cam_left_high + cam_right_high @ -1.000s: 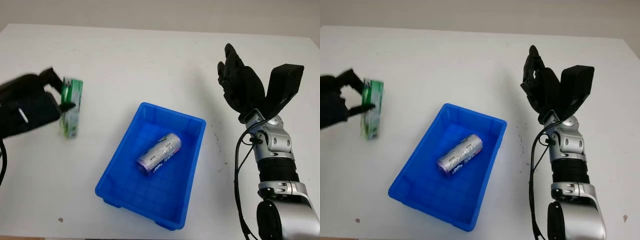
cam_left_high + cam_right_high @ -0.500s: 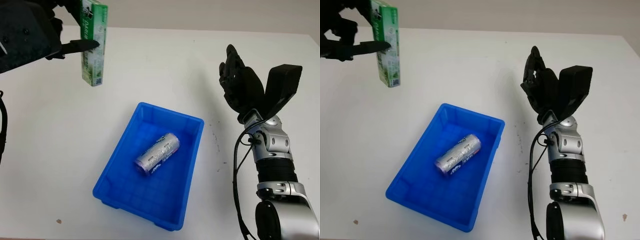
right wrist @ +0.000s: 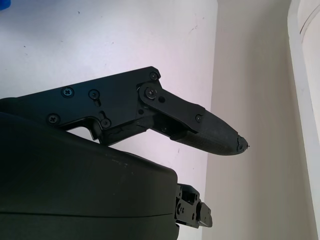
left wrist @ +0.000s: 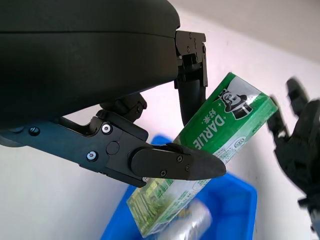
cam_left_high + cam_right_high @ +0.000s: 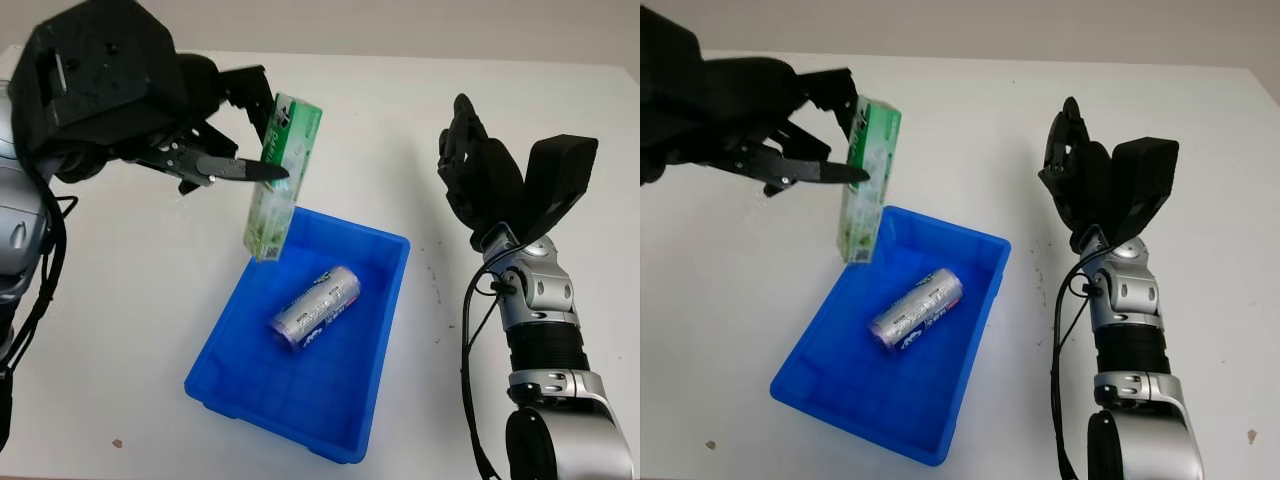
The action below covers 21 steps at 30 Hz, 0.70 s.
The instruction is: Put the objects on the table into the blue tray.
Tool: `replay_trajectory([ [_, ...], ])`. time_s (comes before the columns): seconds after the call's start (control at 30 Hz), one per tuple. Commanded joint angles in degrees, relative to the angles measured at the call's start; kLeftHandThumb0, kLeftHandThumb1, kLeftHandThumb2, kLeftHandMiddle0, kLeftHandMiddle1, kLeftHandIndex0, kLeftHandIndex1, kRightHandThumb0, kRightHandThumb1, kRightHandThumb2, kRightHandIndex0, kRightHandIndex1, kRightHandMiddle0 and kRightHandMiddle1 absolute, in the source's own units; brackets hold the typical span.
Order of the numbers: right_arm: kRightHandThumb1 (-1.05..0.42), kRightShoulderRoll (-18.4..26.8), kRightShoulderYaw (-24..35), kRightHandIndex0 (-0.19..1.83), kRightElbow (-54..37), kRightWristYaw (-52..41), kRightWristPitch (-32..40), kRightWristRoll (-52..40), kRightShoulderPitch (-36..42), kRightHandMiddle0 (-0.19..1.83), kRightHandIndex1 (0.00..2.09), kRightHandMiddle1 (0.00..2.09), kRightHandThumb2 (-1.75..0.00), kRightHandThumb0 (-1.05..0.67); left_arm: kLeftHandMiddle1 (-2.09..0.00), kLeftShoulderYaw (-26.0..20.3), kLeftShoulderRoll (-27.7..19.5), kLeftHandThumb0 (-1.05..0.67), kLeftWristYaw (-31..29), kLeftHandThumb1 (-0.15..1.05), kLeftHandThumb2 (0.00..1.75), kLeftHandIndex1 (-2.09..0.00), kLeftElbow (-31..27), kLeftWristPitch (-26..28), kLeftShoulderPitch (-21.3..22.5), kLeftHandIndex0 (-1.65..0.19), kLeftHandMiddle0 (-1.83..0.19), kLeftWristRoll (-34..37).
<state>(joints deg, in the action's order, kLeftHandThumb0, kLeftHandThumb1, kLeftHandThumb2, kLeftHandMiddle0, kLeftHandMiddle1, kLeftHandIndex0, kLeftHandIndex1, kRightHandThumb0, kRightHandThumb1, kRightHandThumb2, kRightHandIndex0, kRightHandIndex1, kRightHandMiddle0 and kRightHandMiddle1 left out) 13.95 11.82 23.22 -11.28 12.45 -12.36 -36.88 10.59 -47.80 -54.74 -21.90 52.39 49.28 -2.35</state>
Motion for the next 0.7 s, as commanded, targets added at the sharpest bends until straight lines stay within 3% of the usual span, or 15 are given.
replay_trajectory([
  [0.0, -1.05, -0.1, 0.0, -0.19, -1.1, -0.1, 0.0, -0.3, 0.2, -0.19, 0.0, 0.0, -0.81, -0.66, -2.09, 1.6, -0.6, -0.44, -1.1, 1.05, 0.46, -2.09, -2.5, 3.8, -0.2, -0.72, -0.94, 1.9],
  [0.07, -1.05, -0.1, -0.1, -0.19, -1.0, 0.0, -0.1, -0.1, 0.2, -0.19, 0.0, 0.0, -0.8, -0.66, -2.09, 3.7, -0.7, -0.5, -0.6, 1.05, 0.44, -2.09, -3.3, 6.9, 0.0, -0.39, -0.72, 2.5],
  [0.1, -1.05, -0.1, -0.2, -0.19, -1.0, 0.0, -0.2, 0.0, 0.2, -0.19, 0.0, 0.0, -0.8, -0.66, -2.09, 5.0, -1.2, -0.53, -0.6, 1.05, 0.43, -1.97, -3.4, 6.0, -0.1, -0.16, -0.53, 2.1],
  [0.13, -1.05, -0.1, -0.1, -0.19, -0.9, 0.0, -0.2, 0.0, 0.2, -0.19, 0.0, 0.0, -0.8, -0.67, -1.95, 6.4, -1.8, -0.57, -0.9, 1.05, 0.43, -1.63, -3.5, 5.9, 0.4, -0.04, -0.31, 1.9],
  [0.2, -1.05, -0.1, -0.1, -0.19, -1.0, 0.0, -0.1, 0.0, 0.2, -0.19, 0.0, 0.0, -0.79, -0.67, -1.62, 8.8, -2.9, -0.6, -1.9, 1.05, 0.41, -1.11, -3.7, 7.4, 2.0, -0.04, -0.25, 2.0],
  [0.23, -1.05, -0.1, -0.1, -0.19, -1.1, 0.0, 0.1, 0.0, 0.3, -0.19, 0.0, 0.0, -0.8, -0.66, -1.31, 9.4, -3.1, -0.58, -2.2, 1.05, 0.36, -0.89, -3.8, 8.5, 2.7, -0.05, -0.25, 2.4],
  [0.27, -1.05, 0.0, 0.0, -0.19, -1.1, 0.0, 0.1, 0.0, 0.3, -0.19, 0.0, 0.0, -0.8, -0.66, -1.11, 9.7, -3.2, -0.56, -2.4, 1.05, 0.33, -0.81, -3.7, 9.1, 3.1, -0.06, -0.26, 2.9],
  [0.4, -1.05, 0.1, 0.0, -0.19, -1.3, 0.0, 0.3, -0.1, 0.4, -0.19, 0.0, 0.0, -0.8, -0.67, -0.7, 10.2, -3.8, -0.45, -2.6, 1.05, 0.24, -0.71, -3.5, 8.8, 3.8, -0.06, -0.25, 3.9],
  [0.47, -1.05, 0.2, 0.0, -0.19, -1.4, 0.1, 0.4, 0.0, 0.4, -0.19, 0.0, 0.0, -0.79, -0.67, -0.7, 10.0, -3.8, -0.45, -2.1, 1.05, 0.31, -0.78, -3.3, 7.9, 3.8, -0.13, -0.3, 4.1],
  [0.53, -1.05, 0.2, 0.0, -0.19, -1.5, 0.3, 0.6, 0.2, 0.3, -0.19, 0.0, 0.0, -0.8, -0.66, -0.85, 9.4, -3.5, -0.45, -1.1, 1.05, 0.37, -1.05, -3.2, 7.3, 3.8, -0.14, -0.31, 4.1],
  [0.57, -1.05, 0.2, 0.0, -0.19, -1.4, 0.4, 0.6, 0.2, 0.2, -0.19, 0.0, 0.0, -0.8, -0.66, -1.1, 8.8, -3.2, -0.47, -0.5, 1.05, 0.41, -1.38, -3.1, 7.3, 3.8, -0.11, -0.3, 4.3],
  [0.63, -1.05, 0.4, 0.1, -0.19, -1.0, 0.3, 0.3, 0.3, 0.0, -0.19, 0.0, 0.0, -0.8, -0.65, -1.54, 7.7, -2.5, -0.5, 0.9, 1.05, 0.46, -1.82, -2.6, 7.7, 4.2, -0.04, -0.27, 4.7],
  [0.67, -1.05, 0.4, 0.1, -0.19, -0.9, 0.3, 0.3, 0.3, -0.2, -0.19, 0.0, 0.0, -0.8, -0.65, -1.81, 6.4, -1.8, -0.51, 1.7, 1.05, 0.48, -1.95, -2.1, 7.9, 4.2, -0.1, -0.27, 5.3],
])
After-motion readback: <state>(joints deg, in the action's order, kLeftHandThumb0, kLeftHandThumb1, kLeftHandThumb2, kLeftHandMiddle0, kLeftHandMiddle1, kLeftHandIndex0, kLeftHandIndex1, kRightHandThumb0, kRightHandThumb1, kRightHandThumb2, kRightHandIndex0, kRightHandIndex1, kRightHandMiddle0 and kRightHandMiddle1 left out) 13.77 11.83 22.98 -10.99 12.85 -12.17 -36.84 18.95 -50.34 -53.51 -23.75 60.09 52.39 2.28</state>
